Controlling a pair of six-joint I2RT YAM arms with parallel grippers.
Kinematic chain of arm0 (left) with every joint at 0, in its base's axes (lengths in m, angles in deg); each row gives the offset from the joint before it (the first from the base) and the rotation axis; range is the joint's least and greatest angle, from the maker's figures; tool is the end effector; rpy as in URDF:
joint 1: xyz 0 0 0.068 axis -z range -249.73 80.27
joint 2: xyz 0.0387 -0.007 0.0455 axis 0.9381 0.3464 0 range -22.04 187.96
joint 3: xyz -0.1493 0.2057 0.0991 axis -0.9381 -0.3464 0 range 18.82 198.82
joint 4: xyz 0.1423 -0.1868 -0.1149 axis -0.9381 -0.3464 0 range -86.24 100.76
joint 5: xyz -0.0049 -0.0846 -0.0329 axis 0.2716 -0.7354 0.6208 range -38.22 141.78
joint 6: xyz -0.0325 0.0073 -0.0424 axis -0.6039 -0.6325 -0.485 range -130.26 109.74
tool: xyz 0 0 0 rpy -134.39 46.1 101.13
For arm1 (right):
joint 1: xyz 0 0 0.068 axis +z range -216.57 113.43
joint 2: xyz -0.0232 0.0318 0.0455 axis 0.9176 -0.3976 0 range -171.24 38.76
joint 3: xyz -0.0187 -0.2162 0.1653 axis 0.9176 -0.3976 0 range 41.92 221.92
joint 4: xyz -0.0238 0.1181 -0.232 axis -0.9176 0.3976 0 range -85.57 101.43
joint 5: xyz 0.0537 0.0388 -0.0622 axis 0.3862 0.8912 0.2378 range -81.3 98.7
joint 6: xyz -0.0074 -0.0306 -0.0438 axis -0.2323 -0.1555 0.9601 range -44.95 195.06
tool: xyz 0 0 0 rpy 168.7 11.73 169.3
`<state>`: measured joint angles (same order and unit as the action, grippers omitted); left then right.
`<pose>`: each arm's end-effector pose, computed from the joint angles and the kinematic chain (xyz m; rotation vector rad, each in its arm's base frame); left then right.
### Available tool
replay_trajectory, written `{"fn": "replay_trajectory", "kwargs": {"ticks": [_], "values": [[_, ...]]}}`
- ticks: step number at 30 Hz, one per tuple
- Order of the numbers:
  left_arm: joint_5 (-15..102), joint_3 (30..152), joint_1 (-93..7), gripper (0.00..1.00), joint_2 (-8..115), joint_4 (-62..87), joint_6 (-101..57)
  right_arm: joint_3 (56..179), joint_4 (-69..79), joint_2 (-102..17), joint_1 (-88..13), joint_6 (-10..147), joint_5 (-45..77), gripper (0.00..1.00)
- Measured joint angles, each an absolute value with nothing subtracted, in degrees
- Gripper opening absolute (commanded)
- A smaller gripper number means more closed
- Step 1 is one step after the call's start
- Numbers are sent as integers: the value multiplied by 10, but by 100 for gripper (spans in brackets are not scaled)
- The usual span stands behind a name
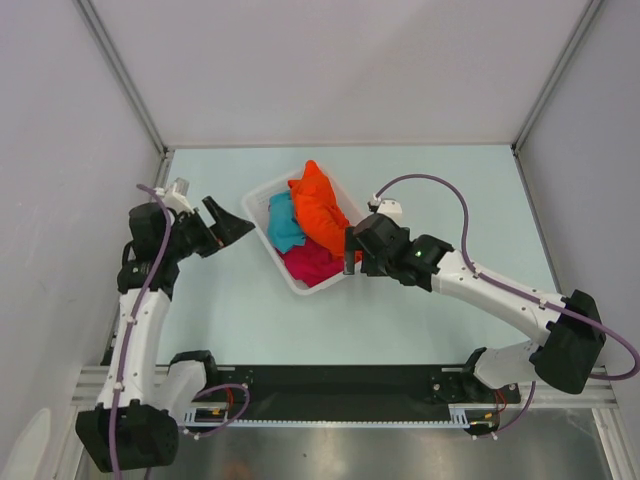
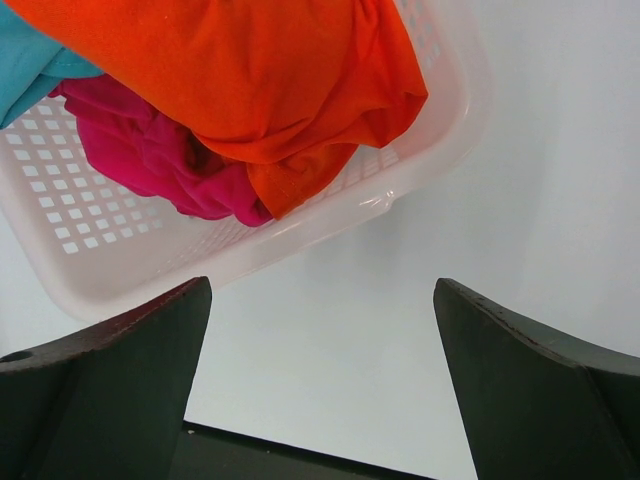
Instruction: Fold and stack the t-shirts
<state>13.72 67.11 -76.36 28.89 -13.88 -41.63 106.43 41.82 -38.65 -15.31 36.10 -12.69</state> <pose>0.1930 0.0003 0.3203 -0.2567 2.0508 -0.9455 0.1872 0.2127 0.2926 -0.0938 2.3871 0.2921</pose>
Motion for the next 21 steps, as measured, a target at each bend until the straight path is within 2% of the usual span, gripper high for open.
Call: {"fn": "replay_trajectory", "kwargs": {"ticks": [9,15,21], "values": [[234,704,-624,100,456,-134,-406,1064,424,-386,-153,361,-129,100],[265,757,-567,100,568,-108,-413,1064,437,-383,-157,362,-131,100],[293,839,-516,100,614,-102,-419,1064,452,-369,-163,361,-135,100]]}}
